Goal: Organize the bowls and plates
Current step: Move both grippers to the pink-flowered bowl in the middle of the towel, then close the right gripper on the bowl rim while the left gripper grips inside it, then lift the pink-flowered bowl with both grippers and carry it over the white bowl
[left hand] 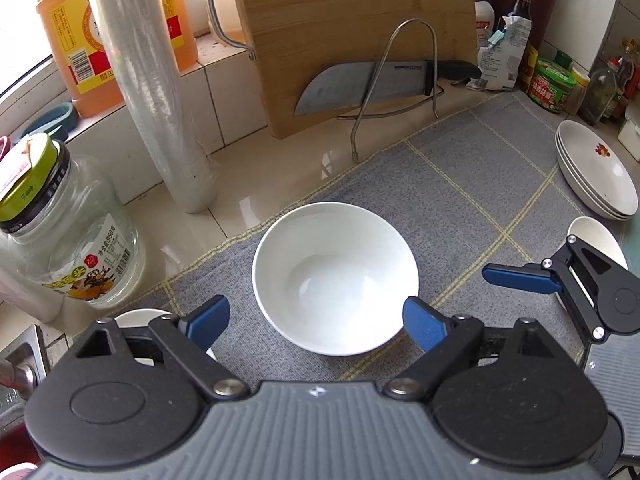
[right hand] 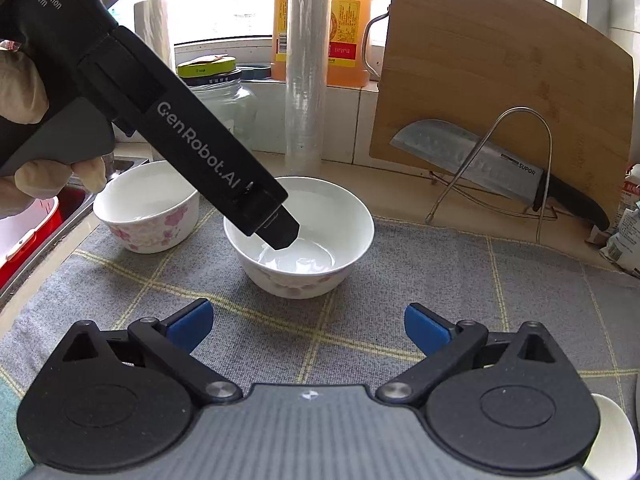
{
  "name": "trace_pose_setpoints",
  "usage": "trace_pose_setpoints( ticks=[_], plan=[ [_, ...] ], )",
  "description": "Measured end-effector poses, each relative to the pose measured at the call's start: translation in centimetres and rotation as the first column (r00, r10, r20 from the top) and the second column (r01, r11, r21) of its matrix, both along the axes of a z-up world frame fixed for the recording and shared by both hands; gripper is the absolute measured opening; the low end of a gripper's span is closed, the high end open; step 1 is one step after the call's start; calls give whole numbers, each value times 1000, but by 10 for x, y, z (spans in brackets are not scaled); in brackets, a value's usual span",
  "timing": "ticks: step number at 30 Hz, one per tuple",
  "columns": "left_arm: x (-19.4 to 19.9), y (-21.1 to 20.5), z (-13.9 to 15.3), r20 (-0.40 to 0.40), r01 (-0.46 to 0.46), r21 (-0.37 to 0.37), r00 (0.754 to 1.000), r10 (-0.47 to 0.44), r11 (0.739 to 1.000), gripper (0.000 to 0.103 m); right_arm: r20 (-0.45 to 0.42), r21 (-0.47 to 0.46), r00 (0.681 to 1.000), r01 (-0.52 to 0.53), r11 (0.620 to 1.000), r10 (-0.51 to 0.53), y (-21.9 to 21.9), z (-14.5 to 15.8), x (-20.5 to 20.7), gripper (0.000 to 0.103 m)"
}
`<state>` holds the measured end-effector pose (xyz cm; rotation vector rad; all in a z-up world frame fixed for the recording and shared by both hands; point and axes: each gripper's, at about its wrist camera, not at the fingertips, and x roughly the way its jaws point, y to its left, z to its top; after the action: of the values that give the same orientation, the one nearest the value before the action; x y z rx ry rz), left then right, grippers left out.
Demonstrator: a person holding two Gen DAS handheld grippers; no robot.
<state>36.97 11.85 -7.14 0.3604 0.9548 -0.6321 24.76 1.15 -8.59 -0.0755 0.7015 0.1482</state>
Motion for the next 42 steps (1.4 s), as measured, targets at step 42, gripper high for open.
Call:
trace_pose_setpoints(
  ticks=[42],
  plan=[
    [57,-27,-24,-104,126,22,987,-123,992,87,18,45,1000,-12,999,12,9,-21,43,92]
  ],
)
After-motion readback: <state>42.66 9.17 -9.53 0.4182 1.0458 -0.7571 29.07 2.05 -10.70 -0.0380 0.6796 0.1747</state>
